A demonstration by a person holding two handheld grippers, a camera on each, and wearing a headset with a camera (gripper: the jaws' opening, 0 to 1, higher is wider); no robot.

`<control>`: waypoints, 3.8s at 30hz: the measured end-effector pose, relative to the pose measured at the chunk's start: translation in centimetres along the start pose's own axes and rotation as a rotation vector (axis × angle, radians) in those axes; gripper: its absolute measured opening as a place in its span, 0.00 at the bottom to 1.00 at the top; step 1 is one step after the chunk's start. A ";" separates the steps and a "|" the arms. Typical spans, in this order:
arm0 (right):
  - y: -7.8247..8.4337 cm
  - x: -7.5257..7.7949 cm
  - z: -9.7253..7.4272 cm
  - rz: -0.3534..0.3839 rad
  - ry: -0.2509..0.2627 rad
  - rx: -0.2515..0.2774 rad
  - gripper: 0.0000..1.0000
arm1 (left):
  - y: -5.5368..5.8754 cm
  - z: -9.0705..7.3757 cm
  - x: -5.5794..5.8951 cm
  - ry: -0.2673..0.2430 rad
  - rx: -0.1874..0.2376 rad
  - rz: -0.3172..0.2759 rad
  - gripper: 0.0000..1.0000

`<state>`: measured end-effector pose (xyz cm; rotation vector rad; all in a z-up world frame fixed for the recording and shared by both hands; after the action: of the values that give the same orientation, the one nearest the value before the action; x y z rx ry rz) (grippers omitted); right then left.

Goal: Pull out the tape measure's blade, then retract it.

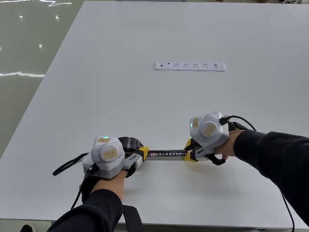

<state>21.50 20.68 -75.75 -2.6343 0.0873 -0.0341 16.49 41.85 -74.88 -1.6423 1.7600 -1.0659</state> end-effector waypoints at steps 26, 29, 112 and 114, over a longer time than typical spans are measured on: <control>-2.3 -0.7 1.6 -0.011 -0.006 0.036 0.12 | 0.0 -0.1 0.0 0.007 0.000 -0.007 0.60; -2.5 -0.8 1.7 -0.011 -0.007 0.037 0.12 | 0.0 -0.1 0.0 0.007 0.000 -0.009 0.60; -8.5 -1.1 5.5 0.023 -0.050 0.134 0.12 | 0.0 -0.2 -0.4 0.051 0.012 -0.046 0.59; -8.5 -1.1 5.5 0.023 -0.051 0.134 0.12 | 0.0 -0.2 -0.4 0.052 0.011 -0.046 0.59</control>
<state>21.05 30.81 -76.44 -2.4985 0.0945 0.0340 16.38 42.32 -74.77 -1.6692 1.7535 -1.1465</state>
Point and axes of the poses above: the centre of the closed fingertips' face, and the gripper's own axes: z roughly forward along the fingers, x roughly to its right, y roughly out of its underside, the point moved 8 cm from there along -z, roughly backward along the fingers, and after that the axes turned 2 degrees about -x, right-handed, at the moved point
